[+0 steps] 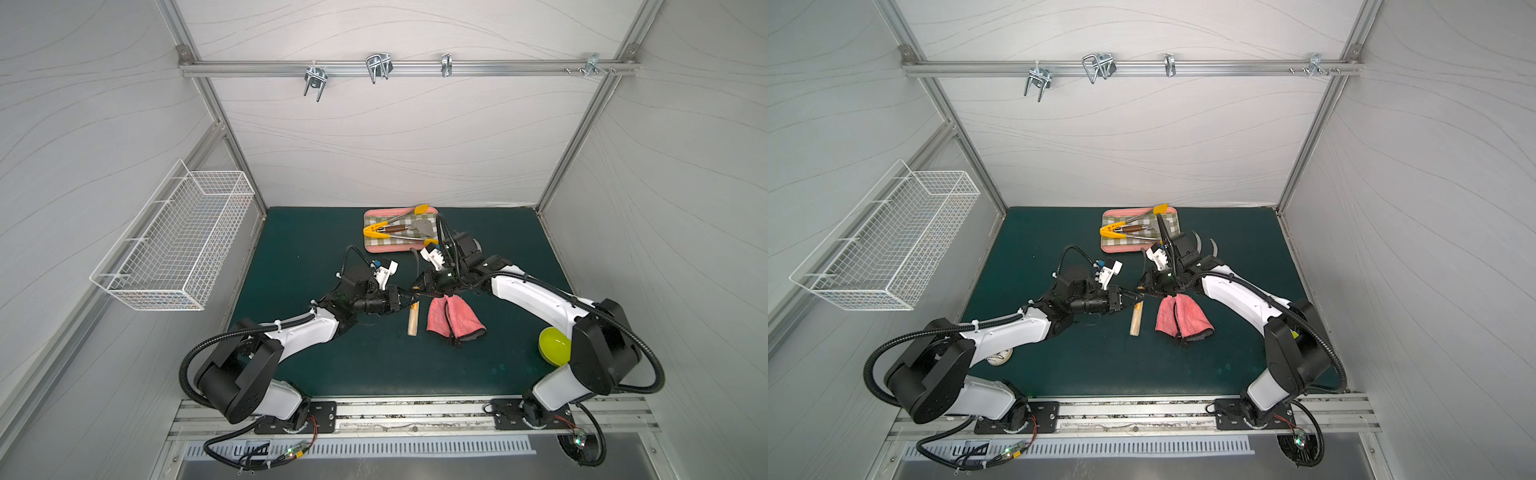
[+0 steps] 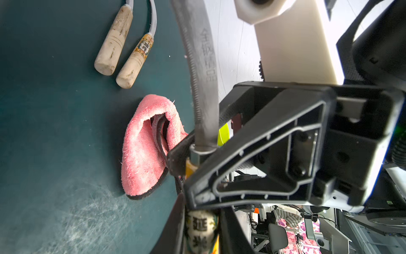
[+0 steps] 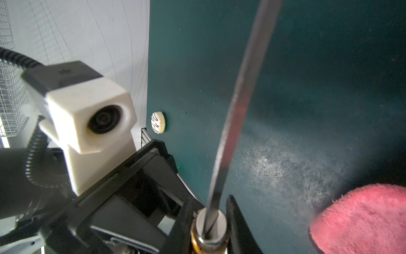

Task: Wipe small sickles with rags
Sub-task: Adjust the small sickle.

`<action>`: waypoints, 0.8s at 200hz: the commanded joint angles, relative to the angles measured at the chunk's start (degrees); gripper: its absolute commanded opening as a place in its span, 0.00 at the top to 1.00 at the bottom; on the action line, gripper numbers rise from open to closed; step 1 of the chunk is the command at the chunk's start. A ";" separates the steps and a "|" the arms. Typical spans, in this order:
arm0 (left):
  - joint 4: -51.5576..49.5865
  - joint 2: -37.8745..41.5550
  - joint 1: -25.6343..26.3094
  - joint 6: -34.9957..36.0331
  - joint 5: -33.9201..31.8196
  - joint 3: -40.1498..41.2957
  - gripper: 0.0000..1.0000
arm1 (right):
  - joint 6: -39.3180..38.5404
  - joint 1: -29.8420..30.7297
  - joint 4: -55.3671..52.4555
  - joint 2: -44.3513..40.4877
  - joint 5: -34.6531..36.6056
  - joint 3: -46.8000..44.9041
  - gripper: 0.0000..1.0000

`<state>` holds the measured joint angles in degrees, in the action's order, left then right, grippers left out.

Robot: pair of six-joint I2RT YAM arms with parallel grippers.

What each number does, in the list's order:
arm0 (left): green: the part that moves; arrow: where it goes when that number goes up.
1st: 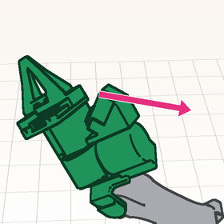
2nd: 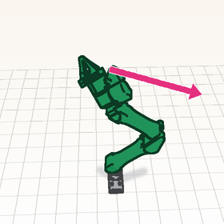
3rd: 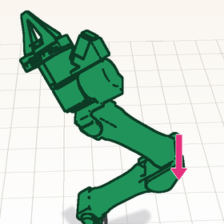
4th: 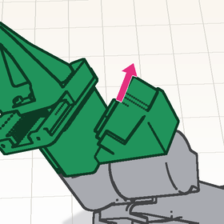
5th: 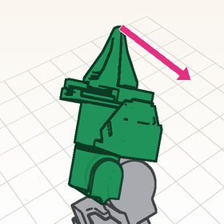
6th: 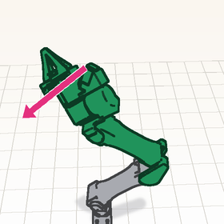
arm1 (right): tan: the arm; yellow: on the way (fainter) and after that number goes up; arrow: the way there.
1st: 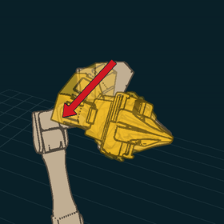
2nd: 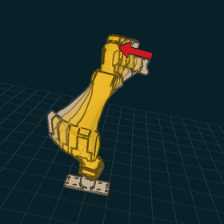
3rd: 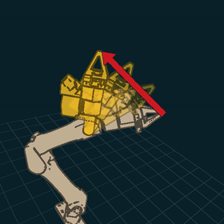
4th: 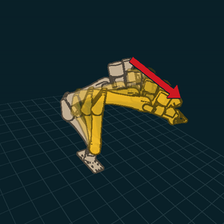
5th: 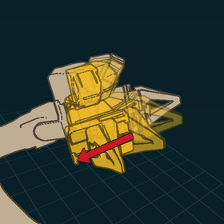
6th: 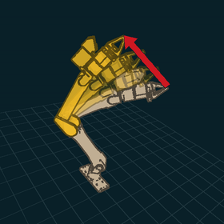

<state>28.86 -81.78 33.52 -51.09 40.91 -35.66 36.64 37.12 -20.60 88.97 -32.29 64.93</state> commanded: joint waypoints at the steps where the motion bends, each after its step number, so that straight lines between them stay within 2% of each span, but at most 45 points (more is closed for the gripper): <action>1: 8.71 0.57 0.15 -1.04 1.62 -0.65 0.76 | 3.66 0.89 1.99 -1.66 2.54 -0.79 0.94; 31: 13.31 0.44 0.19 -3.47 2.13 0.71 0.65 | 10.91 0.90 5.08 -3.74 6.37 -2.33 0.97; 77: 15.20 -0.05 1.49 -4.29 2.62 1.12 0.62 | 19.75 0.89 9.83 -5.68 11.54 -3.58 0.98; 120: 14.38 -0.48 2.77 -3.75 2.42 0.94 0.62 | 22.65 0.80 11.61 -6.35 13.20 -3.93 0.98; 160: 14.76 -1.44 3.42 -3.93 3.37 -0.09 0.59 | 21.95 0.80 11.63 -7.23 14.80 -3.86 0.98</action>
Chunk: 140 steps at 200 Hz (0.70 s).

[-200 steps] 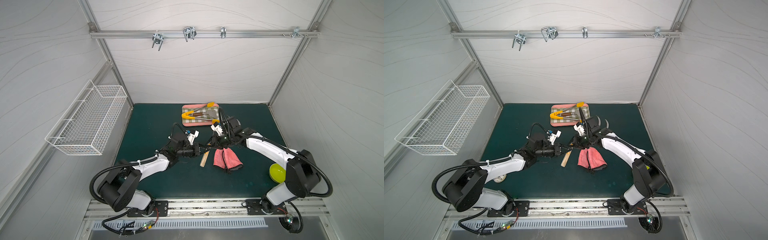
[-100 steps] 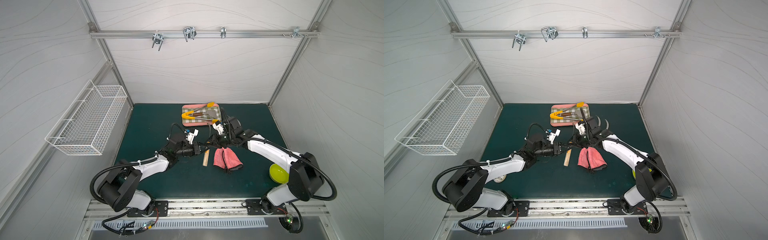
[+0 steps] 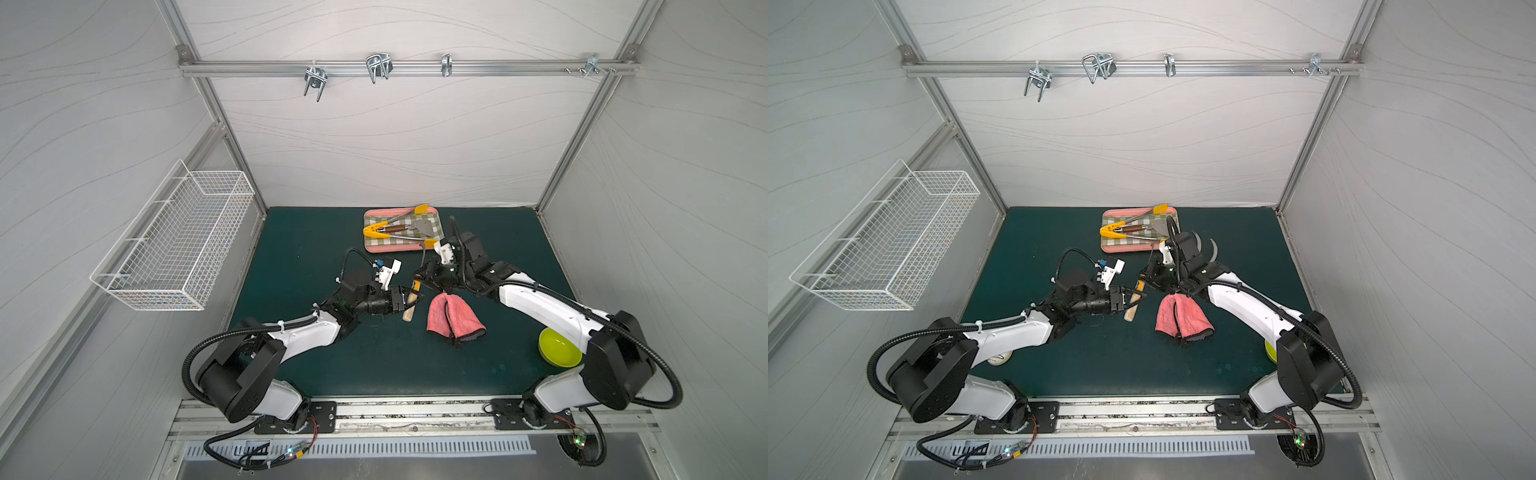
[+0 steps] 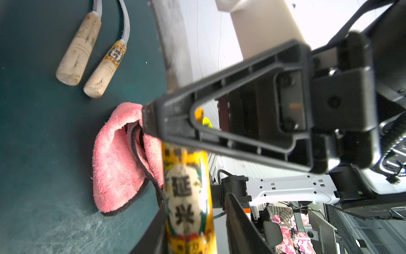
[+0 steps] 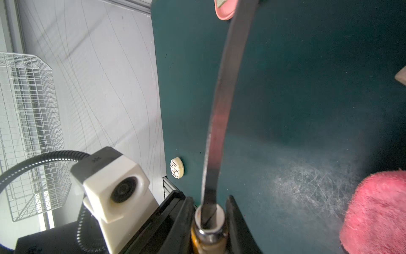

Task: Wipe small sickles with rags
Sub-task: Adjust the small sickle.

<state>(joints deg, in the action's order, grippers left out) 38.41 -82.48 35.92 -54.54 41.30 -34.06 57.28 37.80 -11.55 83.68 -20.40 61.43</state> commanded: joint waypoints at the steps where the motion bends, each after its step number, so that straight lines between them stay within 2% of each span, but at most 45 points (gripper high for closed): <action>1: 5.19 -0.75 1.05 -0.48 2.99 -1.74 0.59 | 1.33 0.15 2.54 -1.94 2.91 -0.36 0.98; 111: 4.83 -3.47 1.75 -0.74 2.41 -4.48 0.58 | 1.08 1.57 1.11 -6.06 4.97 -2.19 0.98; 127: 4.66 -3.77 1.77 -0.69 2.17 -4.99 0.63 | 1.10 2.22 0.92 -6.25 5.58 -2.60 0.98; 140: 4.65 -4.06 1.73 -0.78 2.19 -5.35 0.80 | 1.16 2.61 0.83 -6.34 5.73 -2.80 0.98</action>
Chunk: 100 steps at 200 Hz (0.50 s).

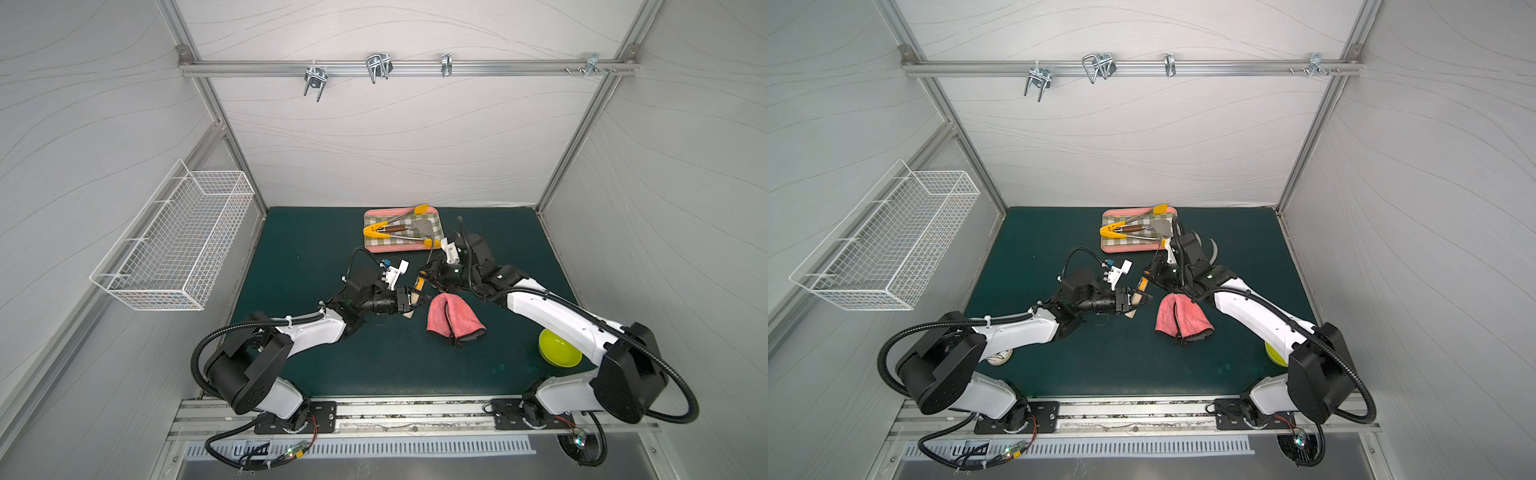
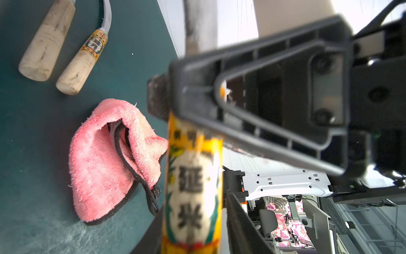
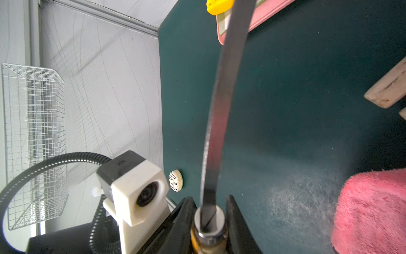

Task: Wipe small sickles with rags
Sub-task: Adjust the small sickle.

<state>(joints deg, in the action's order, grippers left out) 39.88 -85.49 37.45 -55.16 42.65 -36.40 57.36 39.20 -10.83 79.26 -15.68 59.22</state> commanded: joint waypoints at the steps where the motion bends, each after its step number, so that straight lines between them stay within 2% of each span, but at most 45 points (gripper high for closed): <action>1: 3.19 -1.06 0.23 -0.19 0.84 -3.04 0.81 | 1.03 1.22 0.11 -1.97 1.00 -0.60 0.98; 17: 3.21 -1.47 0.25 -0.23 1.02 -3.23 1.00 | 0.95 1.46 -0.07 -2.22 1.36 -0.77 0.98; 43: 3.27 -1.65 0.21 -0.13 0.87 -2.93 1.00 | -0.15 1.52 -1.31 -2.70 1.70 -0.29 0.95; 60: 3.08 -1.11 0.22 0.30 -0.41 -2.15 1.00 | -2.49 1.49 -3.86 -3.10 2.29 0.59 0.81; 80: 2.13 -0.08 -0.25 0.82 -2.10 -0.78 1.00 | -8.25 1.33 -10.99 -3.52 3.27 3.73 0.59; 100: 3.83 0.35 -1.44 -0.05 -2.78 1.28 1.00 | -15.66 0.66 -19.56 -4.84 5.54 7.02 0.51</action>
<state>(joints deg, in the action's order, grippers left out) 39.53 -86.50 37.23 -54.98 41.50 -36.42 50.68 39.94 -19.27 77.52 -13.06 61.71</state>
